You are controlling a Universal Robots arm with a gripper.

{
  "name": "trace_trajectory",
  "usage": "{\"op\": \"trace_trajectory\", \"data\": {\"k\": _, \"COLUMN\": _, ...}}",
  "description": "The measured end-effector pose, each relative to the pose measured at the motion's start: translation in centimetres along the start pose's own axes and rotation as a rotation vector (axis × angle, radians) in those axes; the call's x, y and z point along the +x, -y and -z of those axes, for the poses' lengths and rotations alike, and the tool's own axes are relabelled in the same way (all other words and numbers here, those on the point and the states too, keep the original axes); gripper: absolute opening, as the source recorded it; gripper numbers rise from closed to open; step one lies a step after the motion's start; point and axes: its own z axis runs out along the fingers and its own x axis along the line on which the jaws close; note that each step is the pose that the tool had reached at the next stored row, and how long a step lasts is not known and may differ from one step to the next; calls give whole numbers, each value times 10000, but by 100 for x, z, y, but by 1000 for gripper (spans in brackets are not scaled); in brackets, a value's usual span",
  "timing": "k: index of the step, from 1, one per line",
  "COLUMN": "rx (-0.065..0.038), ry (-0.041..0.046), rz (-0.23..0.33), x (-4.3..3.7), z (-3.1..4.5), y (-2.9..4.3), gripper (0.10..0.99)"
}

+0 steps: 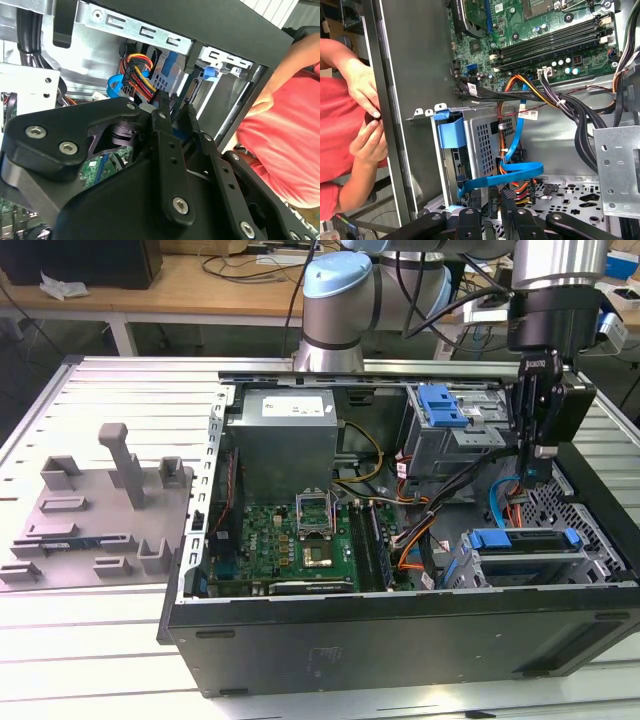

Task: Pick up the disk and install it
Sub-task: 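Insert the first disk wire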

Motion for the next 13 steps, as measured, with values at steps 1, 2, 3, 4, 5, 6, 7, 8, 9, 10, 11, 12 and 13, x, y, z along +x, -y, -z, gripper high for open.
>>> {"op": "trace_trajectory", "data": {"k": 1, "rx": -5, "ry": -3, "rz": -7, "x": -4, "z": 0, "y": -1, "gripper": 290}}
{"op": "trace_trajectory", "data": {"k": 2, "rx": -7, "ry": -6, "rz": -10, "x": -6, "z": 1, "y": -1, "gripper": 290}}
{"op": "trace_trajectory", "data": {"k": 3, "rx": -9, "ry": -9, "rz": -13, "x": -9, "z": 1, "y": -1, "gripper": 290}}
{"op": "trace_trajectory", "data": {"k": 4, "rx": -12, "ry": -12, "rz": -17, "x": -13, "z": 1, "y": -2, "gripper": 290}}
{"op": "trace_trajectory", "data": {"k": 5, "rx": -13, "ry": -15, "rz": -20, "x": -15, "z": 1, "y": -2, "gripper": 290}}
{"op": "trace_trajectory", "data": {"k": 6, "rx": -17, "ry": -26, "rz": -27, "x": -20, "z": 1, "y": -3, "gripper": 290}}
{"op": "trace_trajectory", "data": {"k": 7, "rx": -20, "ry": -34, "rz": -32, "x": -22, "z": 1, "y": -4, "gripper": 290}}
{"op": "trace_trajectory", "data": {"k": 8, "rx": -22, "ry": -40, "rz": -37, "x": -25, "z": 0, "y": -4, "gripper": 290}}
{"op": "trace_trajectory", "data": {"k": 9, "rx": -24, "ry": -44, "rz": -40, "x": -26, "z": -1, "y": -4, "gripper": 290}}
{"op": "trace_trajectory", "data": {"k": 10, "rx": -26, "ry": -47, "rz": -43, "x": -27, "z": -3, "y": -4, "gripper": 290}}
{"op": "trace_trajectory", "data": {"k": 11, "rx": -29, "ry": -54, "rz": -48, "x": -29, "z": -4, "y": -5, "gripper": 278}}
{"op": "trace_trajectory", "data": {"k": 12, "rx": -30, "ry": -58, "rz": -51, "x": -29, "z": -5, "y": -5, "gripper": 278}}
{"op": "trace_trajectory", "data": {"k": 13, "rx": -32, "ry": -62, "rz": -55, "x": -30, "z": -6, "y": -5, "gripper": 208}}
